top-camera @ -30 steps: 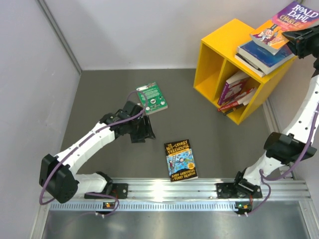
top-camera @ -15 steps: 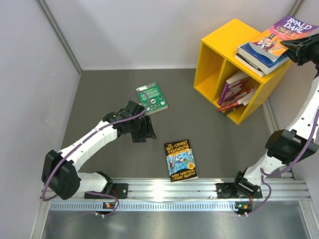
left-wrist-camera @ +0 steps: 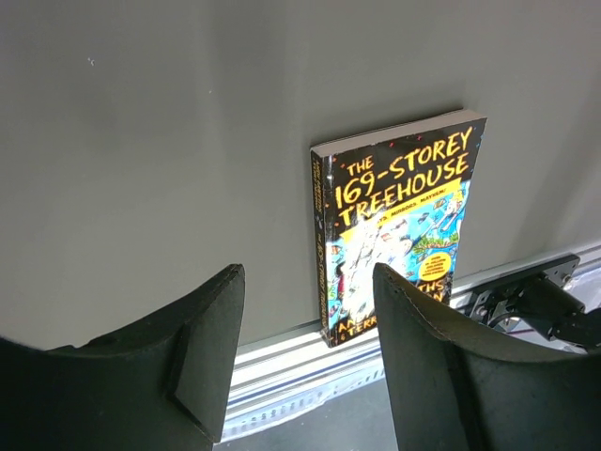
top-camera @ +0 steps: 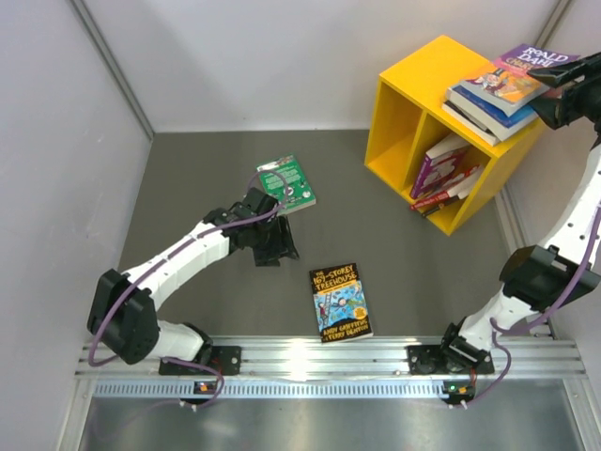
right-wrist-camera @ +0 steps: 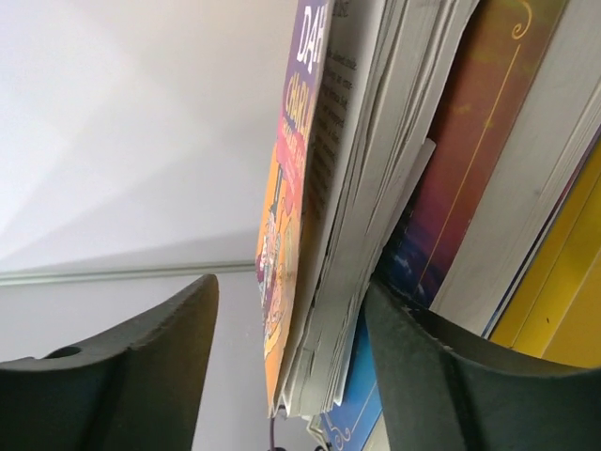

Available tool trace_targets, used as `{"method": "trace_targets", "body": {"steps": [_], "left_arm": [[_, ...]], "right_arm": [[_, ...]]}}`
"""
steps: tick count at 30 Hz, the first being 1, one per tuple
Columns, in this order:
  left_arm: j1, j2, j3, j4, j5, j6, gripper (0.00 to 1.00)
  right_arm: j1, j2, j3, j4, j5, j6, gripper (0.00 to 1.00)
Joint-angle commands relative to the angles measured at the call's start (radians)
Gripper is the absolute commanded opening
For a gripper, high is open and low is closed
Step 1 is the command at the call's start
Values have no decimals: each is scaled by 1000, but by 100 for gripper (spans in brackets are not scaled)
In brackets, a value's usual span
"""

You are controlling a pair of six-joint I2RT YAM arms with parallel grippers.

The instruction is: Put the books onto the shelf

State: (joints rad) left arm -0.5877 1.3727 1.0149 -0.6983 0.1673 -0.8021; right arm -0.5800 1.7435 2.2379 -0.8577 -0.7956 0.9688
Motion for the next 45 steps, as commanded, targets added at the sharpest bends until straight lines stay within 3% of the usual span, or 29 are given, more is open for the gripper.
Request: {"method": "trace_targets", "body": {"steps": [1, 10, 16, 19, 21, 23, 25, 27, 29, 30, 32, 33, 36, 40, 45], "left_arm": [[5, 12, 44, 51, 14, 0, 62], [6, 38, 60, 54, 24, 12, 62], [5, 78, 71, 66, 51, 20, 62], [5, 103, 88, 65, 57, 26, 62], [5, 115, 103, 62, 61, 26, 62], [3, 131, 113, 62, 67, 26, 61], [-4, 137, 111, 62, 70, 23, 62], [-15, 138, 96, 65, 67, 14, 62], [-41, 135, 67, 65, 64, 1, 63], [-53, 134, 54, 74, 61, -15, 64], [-99, 124, 9, 95, 57, -43, 65], [-116, 121, -8, 124, 57, -77, 65], [-178, 123, -73, 180, 60, -158, 67], [-265, 138, -143, 288, 51, -259, 68], [-311, 126, -237, 387, 29, -368, 68]], "right_arm": [[-12, -70, 9, -6, -10, -45, 65], [-34, -139, 11, -256, 119, -211, 92], [-15, -205, 118, -374, 231, -284, 97], [80, -292, 89, -397, 315, -317, 98], [234, -412, -4, -337, 395, -312, 98], [395, -590, -260, -174, 441, -285, 98], [465, -717, -587, -55, 426, -234, 100], [534, -811, -764, 22, 316, -238, 100], [618, -787, -900, -13, 266, -290, 100], [719, -759, -929, -79, 269, -358, 100], [826, -667, -983, -141, 339, -395, 100], [914, -639, -1010, -144, 345, -400, 100], [1020, -564, -1167, -62, 332, -349, 100], [1066, -475, -1349, 61, 342, -331, 100], [1069, -334, -1445, 160, 381, -392, 100]]}}
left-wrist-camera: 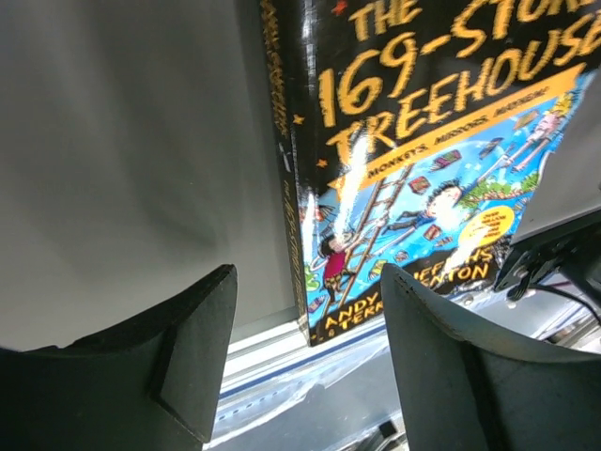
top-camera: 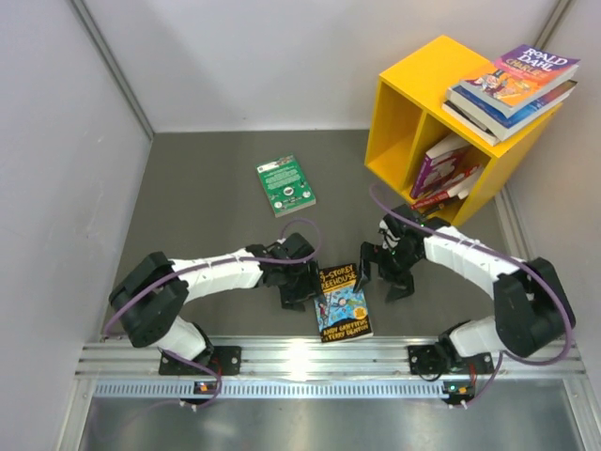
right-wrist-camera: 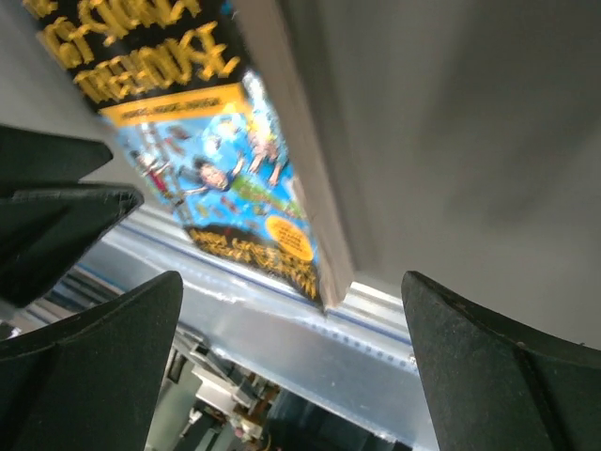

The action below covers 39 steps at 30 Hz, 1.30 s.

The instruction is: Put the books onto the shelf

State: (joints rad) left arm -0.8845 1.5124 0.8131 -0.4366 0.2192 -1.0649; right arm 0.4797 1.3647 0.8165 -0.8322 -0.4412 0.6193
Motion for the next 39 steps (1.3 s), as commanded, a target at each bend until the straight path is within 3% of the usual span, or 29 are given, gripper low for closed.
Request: {"method": "trace_targets", "body": {"steps": [1, 8, 13, 15, 16, 21, 25, 33, 39], "left_arm": [[-17, -18, -46, 134, -30, -115, 68], [-19, -15, -153, 278, -47, -173, 68], [-18, 35, -235, 547, -8, -245, 68], [-18, 45, -259, 610, 3, -263, 68], [-18, 46, -264, 645, 5, -268, 67], [-16, -15, -266, 665, -18, -262, 67], [-2, -93, -229, 543, -52, -222, 67], [19, -387, -97, 139, -242, -84, 72], [31, -584, -86, 257, -323, -75, 83]], "right_arm": [[8, 84, -39, 159, 22, -46, 100], [66, 174, -154, 422, -22, 13, 100], [85, 203, -263, 650, -65, 103, 98], [86, 206, -309, 718, -105, 152, 91], [86, 194, -318, 751, -117, 164, 76], [88, 81, -277, 642, -76, 142, 35], [88, -63, -192, 500, -12, 126, 19], [83, -197, 177, 288, 22, 152, 0], [76, -116, 444, 231, -33, 184, 0]]}}
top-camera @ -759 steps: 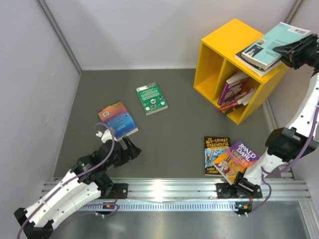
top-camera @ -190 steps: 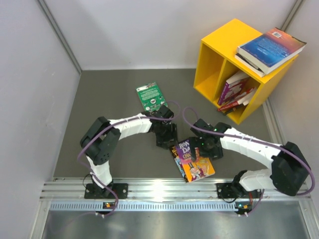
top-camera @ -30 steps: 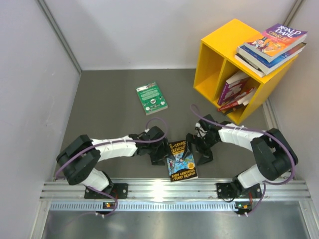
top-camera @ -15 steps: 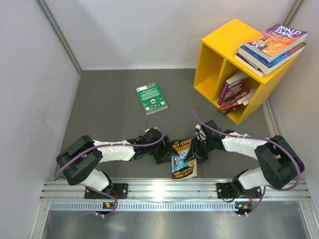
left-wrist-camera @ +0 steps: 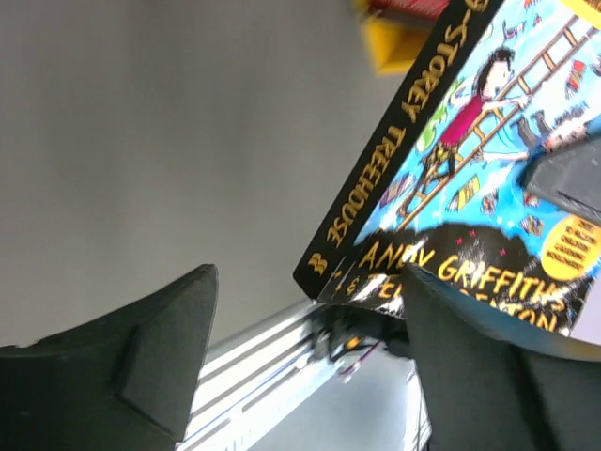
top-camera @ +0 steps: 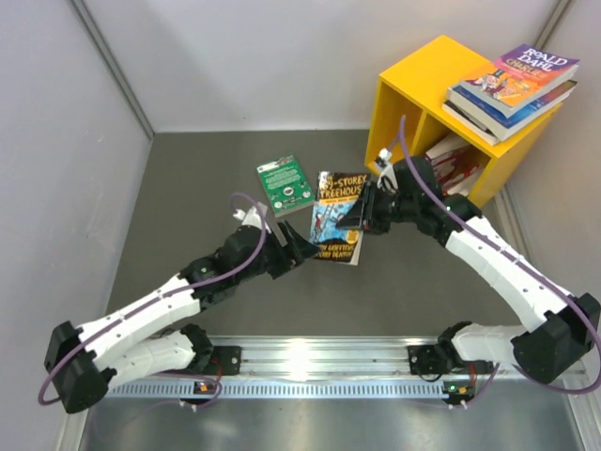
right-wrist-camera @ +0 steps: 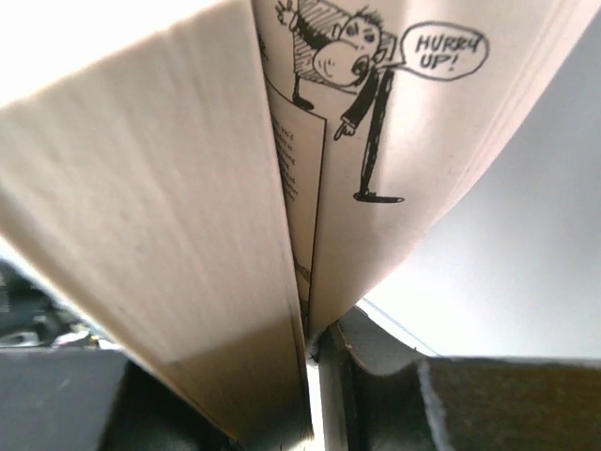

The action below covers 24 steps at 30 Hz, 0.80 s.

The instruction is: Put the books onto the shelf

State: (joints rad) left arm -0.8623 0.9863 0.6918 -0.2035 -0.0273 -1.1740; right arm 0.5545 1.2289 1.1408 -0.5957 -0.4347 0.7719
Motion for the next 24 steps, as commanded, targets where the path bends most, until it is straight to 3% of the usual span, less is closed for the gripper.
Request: {"method": "trace_targets", "body": {"steps": [1, 10, 13, 15, 19, 24], "left_arm": [[14, -69, 49, 65, -83, 40, 87], [100, -40, 212, 45, -53, 180, 90], [187, -40, 229, 64, 22, 217, 90], [222, -25, 227, 85, 152, 226, 86], [243, 20, 242, 101, 240, 258, 80], [244, 72, 242, 194, 357, 247, 72]], "right_arm": [[1, 30, 135, -3, -61, 46, 0], [-4, 34, 143, 94, -209, 156, 0], [-2, 6, 78, 125, -239, 190, 0], [-4, -14, 39, 205, -259, 228, 0], [-5, -43, -45, 366, -343, 328, 0], [-5, -49, -79, 415, -352, 362, 0]]}}
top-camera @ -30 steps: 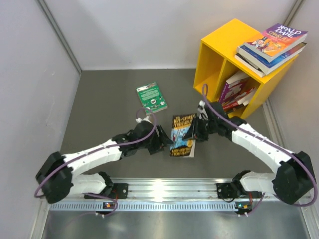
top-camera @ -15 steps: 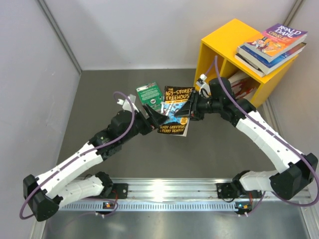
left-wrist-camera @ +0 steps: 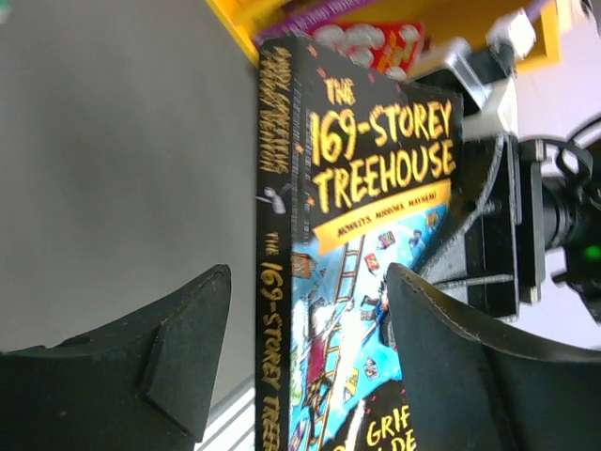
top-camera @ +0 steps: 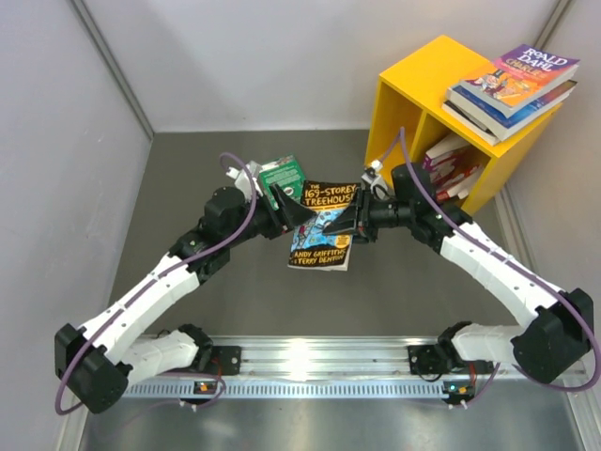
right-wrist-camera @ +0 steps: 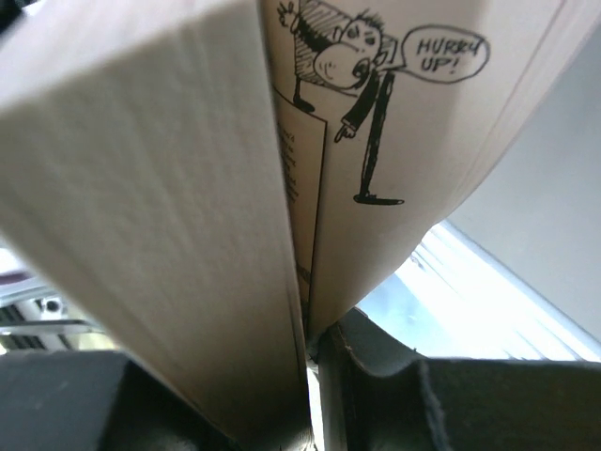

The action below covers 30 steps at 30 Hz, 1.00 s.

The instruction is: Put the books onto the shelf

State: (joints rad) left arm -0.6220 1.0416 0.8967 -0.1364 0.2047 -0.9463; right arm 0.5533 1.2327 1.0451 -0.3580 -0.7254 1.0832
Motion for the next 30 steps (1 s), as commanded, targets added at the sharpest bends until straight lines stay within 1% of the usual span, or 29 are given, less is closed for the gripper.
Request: {"method": "trace_targets", "body": {"steps": [1, 4, 5, 8, 10, 11, 12, 13, 14, 15, 16, 17, 18, 19, 20, 21, 22, 23, 24, 25, 27, 28, 29, 30], "left_arm": [[4, 27, 44, 173, 154, 20, 72], [4, 70, 74, 156, 211, 38, 60], [2, 77, 77, 158, 226, 41, 53], [2, 80, 85, 155, 239, 52, 37], [2, 89, 113, 139, 228, 72, 0], [4, 101, 125, 85, 220, 93, 0], [4, 109, 149, 77, 216, 104, 0], [2, 116, 163, 63, 208, 118, 0], [2, 135, 182, 45, 193, 147, 0], [2, 146, 200, 6, 170, 161, 0], [4, 153, 234, -2, 130, 176, 0], [4, 175, 246, -3, 107, 200, 0], [4, 187, 267, 13, 89, 210, 0], [5, 199, 275, 38, 64, 221, 0], [4, 225, 283, 64, 53, 237, 0], [4, 242, 294, 89, 45, 248, 0], [4, 262, 303, 150, 41, 259, 0], [4, 314, 318, 164, 20, 279, 0], [4, 346, 367, 161, 1, 288, 0], [4, 412, 389, 182, -7, 312, 0], [4, 474, 432, 230, -39, 325, 0], [4, 529, 435, 271, -41, 334, 0], [1, 553, 439, 369, -60, 339, 0], [-1, 581, 447, 404, -77, 348, 0]], "right_arm": [[-4, -53, 16, 183, -63, 55, 0], [-6, -45, 13, 214, -66, 72, 0], [-6, -44, 16, 223, -68, 75, 0], [-7, -32, 21, 229, -75, 73, 0], [-9, -26, 24, 231, -80, 70, 0], [-15, -25, 27, 229, -81, 67, 1], [-18, -27, 30, 219, -83, 63, 24], [-27, -29, 38, 194, -85, 54, 50], [-44, -32, 52, 139, -77, -4, 76], [-55, -35, 109, 63, -60, -59, 99], [-65, -39, 154, -160, 11, -128, 100], [-85, -39, 249, -267, 58, -273, 100], [-95, -42, 292, -360, 108, -337, 100], [-114, -48, 329, -544, 229, -389, 100], [-127, -59, 378, -606, 288, -461, 100], [-139, -87, 392, -665, 334, -486, 100], [-166, -104, 398, -700, 395, -502, 100], [-179, -122, 398, -754, 414, -525, 100], [-191, -154, 397, -777, 432, -534, 100], [-208, -170, 397, -794, 460, -542, 100], [-217, -208, 382, -834, 472, -542, 100], [-222, -216, 374, -841, 477, -534, 100], [-225, -226, 357, -855, 478, -531, 100], [-230, -239, 351, -863, 477, -526, 100]]}}
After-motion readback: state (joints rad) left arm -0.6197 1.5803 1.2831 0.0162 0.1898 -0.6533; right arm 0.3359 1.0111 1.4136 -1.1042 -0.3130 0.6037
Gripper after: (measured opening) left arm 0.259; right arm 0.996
